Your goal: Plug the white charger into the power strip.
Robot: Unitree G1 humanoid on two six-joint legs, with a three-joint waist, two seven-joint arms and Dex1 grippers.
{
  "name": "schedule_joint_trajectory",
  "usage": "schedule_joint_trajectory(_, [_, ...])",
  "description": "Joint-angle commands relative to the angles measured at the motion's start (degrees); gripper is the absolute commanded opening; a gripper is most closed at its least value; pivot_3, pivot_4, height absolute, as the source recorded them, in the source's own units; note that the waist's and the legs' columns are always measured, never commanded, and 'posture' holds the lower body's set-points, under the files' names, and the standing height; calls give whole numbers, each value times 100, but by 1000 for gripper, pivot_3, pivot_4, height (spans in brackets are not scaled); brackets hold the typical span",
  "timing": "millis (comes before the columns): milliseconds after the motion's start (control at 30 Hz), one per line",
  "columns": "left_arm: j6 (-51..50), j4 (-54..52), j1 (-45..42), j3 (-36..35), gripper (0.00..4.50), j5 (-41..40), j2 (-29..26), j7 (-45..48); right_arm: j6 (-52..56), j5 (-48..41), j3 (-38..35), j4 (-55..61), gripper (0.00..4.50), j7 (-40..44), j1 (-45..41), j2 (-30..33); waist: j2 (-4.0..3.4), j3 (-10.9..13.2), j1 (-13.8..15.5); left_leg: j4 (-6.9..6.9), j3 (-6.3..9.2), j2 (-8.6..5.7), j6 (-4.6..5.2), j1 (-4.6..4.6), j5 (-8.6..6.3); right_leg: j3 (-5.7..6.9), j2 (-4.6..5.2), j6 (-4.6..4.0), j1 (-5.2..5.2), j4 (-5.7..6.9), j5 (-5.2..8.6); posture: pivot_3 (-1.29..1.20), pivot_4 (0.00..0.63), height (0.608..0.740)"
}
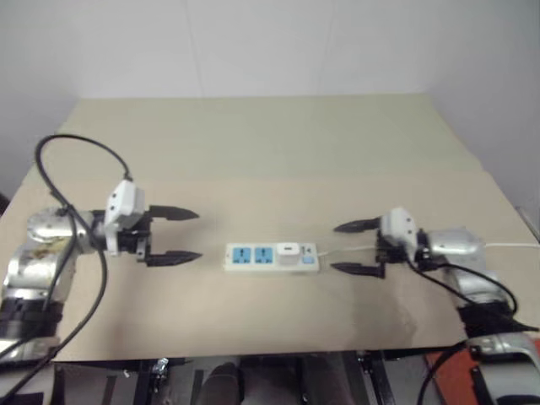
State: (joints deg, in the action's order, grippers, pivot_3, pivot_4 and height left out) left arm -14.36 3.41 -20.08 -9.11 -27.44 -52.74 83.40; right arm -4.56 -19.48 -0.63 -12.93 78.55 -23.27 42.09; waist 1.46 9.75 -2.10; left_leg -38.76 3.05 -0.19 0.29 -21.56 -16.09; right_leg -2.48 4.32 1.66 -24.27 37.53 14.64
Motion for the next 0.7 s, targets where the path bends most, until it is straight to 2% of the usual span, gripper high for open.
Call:
schedule_joint_trajectory(33, [-107,-351,356,-542,4500,-156,-419,21,204,-331,-527,397,4475,45,285,415,0,1,-1,1,-2,0,2,0,-1,0,0,0,0,-3,0,0,150,740])
schedule_joint_trajectory(167, [-401,-624,1039,-1090,4500,-205,-941,33,459,-588,-1059,716,4475,26,805,878,-3,4,-1,2,-5,2,2,4,-1,-1,0,1,6,-10,1,0,150,740])
schedule_joint_trajectory(300, [-716,-959,1614,-1533,4500,-319,-1140,-67,691,-781,-1506,1037,4475,-57,1282,1156,-8,8,1,2,-7,3,2,6,-1,0,0,2,10,-11,1,0,150,740])
schedule_joint_trajectory(433, [-918,-1222,1771,-1666,4500,-398,-972,-436,915,-827,-1773,1334,4475,-347,1583,1205,-8,8,3,1,-10,3,2,15,-1,-1,0,2,20,-11,2,0,150,740])
schedule_joint_trajectory(533, [-964,-1500,1679,-1431,4500,-97,-790,-1095,1277,-839,-1880,1722,4475,-717,1777,1171,-8,8,16,0,-11,1,2,18,-1,-4,3,2,22,-3,1,0,150,740])
schedule_joint_trajectory(700, [-908,-1568,1572,-1537,4500,-416,-408,-1336,1145,-822,-1998,1934,4475,-989,1908,975,-7,8,19,0,-14,2,2,18,-1,-7,1,2,19,-1,1,0,150,740])
